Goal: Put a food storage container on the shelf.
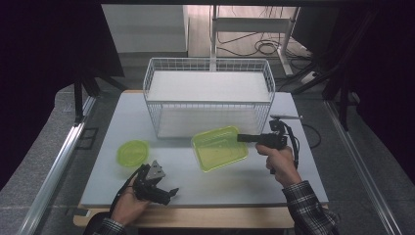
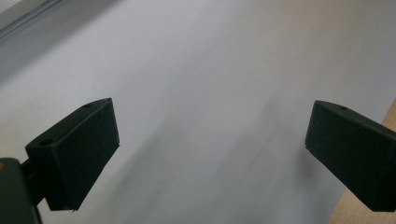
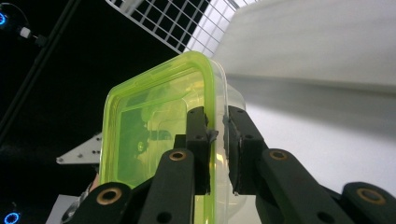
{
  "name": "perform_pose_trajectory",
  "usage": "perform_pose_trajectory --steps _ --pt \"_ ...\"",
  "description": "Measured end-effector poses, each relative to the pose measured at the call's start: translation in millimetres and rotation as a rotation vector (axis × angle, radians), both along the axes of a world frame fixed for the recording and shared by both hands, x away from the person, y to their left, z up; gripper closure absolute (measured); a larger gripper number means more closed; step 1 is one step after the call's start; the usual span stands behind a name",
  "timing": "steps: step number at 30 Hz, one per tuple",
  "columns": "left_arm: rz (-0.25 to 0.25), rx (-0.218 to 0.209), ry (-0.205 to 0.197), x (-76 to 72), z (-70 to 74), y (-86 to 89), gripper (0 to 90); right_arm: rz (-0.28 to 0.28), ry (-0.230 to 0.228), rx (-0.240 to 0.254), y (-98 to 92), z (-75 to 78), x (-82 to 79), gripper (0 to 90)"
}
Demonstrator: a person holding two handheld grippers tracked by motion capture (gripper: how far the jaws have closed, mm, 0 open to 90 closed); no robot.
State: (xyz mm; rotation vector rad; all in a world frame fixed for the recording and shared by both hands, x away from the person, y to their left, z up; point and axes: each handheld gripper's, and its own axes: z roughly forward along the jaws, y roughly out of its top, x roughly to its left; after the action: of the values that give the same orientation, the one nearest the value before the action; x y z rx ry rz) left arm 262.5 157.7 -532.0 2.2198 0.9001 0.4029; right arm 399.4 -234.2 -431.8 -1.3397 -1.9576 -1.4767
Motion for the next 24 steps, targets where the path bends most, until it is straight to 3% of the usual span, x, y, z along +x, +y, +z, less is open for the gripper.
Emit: perform_pose_trajectory --steps 24 --pt "0.001 0.016 -0.016 -0.1 0.2 -0.7 2.5 -0.03 -0.071 0.028 6.2 72.2 19.0 80.2"
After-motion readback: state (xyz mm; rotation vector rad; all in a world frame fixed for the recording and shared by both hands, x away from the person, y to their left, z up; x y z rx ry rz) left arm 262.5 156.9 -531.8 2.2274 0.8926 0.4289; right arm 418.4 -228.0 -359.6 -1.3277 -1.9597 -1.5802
